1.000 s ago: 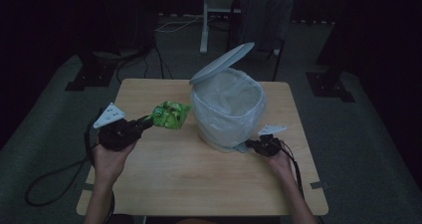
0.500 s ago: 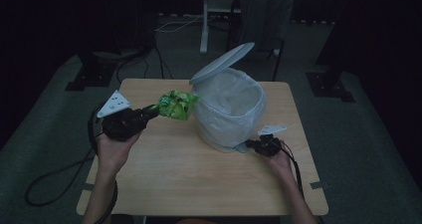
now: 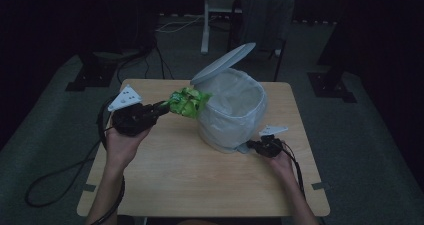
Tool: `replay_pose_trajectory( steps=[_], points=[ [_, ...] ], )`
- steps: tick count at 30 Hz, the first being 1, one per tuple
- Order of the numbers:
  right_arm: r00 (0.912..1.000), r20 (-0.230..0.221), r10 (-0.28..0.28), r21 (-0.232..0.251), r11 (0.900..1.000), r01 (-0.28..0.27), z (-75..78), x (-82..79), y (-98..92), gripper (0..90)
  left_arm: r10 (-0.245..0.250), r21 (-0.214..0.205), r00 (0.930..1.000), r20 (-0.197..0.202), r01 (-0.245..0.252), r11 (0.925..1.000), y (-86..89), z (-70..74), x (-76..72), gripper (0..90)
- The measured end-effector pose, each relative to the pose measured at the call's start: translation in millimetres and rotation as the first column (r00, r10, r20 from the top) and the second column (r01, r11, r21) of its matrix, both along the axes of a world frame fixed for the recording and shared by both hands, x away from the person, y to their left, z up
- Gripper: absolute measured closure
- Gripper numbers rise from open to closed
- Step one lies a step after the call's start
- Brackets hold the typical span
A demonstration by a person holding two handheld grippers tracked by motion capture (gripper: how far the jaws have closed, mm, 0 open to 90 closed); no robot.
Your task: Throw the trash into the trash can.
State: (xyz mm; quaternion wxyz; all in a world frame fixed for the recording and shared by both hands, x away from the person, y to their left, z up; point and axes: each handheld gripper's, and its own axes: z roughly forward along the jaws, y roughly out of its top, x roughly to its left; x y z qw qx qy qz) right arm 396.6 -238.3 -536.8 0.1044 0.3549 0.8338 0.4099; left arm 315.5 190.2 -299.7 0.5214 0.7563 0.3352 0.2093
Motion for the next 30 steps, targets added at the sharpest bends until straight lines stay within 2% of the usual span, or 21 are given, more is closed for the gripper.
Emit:
replay_pose_trajectory(
  steps=[13,30],
  points=[
    [1.0000,0.000,0.000,0.001,1.0000,0.000,-0.1,0.0,-0.1,90.0,-0.029,-0.023,0.9995,0.012,0.029,0.9993,-16.7,5.9,8.4,82.2],
    [1.0000,0.001,0.001,-0.001,1.0000,-0.001,0.0,0.0,0.1,90.0,-0.073,-0.023,0.9973,0.005,0.074,0.9970,-42.3,7.8,20.1,82.2]
  ],
)
